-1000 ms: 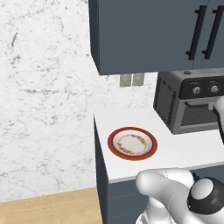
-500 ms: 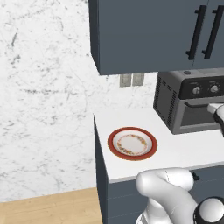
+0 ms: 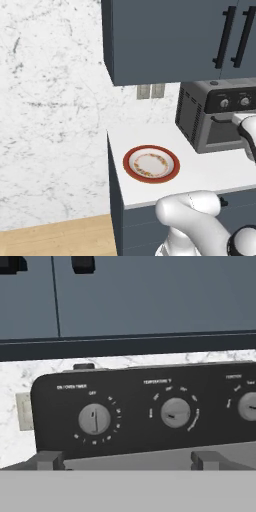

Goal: Pick up the kebab skewer and baguette bread, and place them inside the toaster oven. Close the toaster oven door and start by setting the timer.

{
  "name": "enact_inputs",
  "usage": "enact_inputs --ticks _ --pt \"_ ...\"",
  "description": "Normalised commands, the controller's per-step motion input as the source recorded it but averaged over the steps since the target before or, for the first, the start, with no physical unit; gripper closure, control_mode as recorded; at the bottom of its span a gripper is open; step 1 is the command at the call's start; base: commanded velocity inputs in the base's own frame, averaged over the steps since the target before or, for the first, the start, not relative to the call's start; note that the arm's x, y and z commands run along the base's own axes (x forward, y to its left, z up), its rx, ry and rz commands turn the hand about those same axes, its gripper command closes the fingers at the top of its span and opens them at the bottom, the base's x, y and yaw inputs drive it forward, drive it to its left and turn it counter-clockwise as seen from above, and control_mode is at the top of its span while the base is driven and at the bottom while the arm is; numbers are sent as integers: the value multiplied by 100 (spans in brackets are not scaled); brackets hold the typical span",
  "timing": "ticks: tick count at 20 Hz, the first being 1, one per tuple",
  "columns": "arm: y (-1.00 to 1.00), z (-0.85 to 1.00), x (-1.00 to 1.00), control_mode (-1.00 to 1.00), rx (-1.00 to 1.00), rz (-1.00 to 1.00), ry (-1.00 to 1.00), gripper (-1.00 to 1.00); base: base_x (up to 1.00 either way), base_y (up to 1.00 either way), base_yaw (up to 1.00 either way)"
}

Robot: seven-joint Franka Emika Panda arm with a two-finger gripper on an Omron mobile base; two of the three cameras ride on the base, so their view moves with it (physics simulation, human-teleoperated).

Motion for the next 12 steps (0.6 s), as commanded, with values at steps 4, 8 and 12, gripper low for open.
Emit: enact_inputs --ticks 4,8,12 --pt "6 4 0 -100 0 0 0 -100 0 0 0" --pt "29 0 0 -100 -1 1 -1 -100 0 0 0" --pt "39 1 19 -100 -3 0 0 -100 0 0 0"
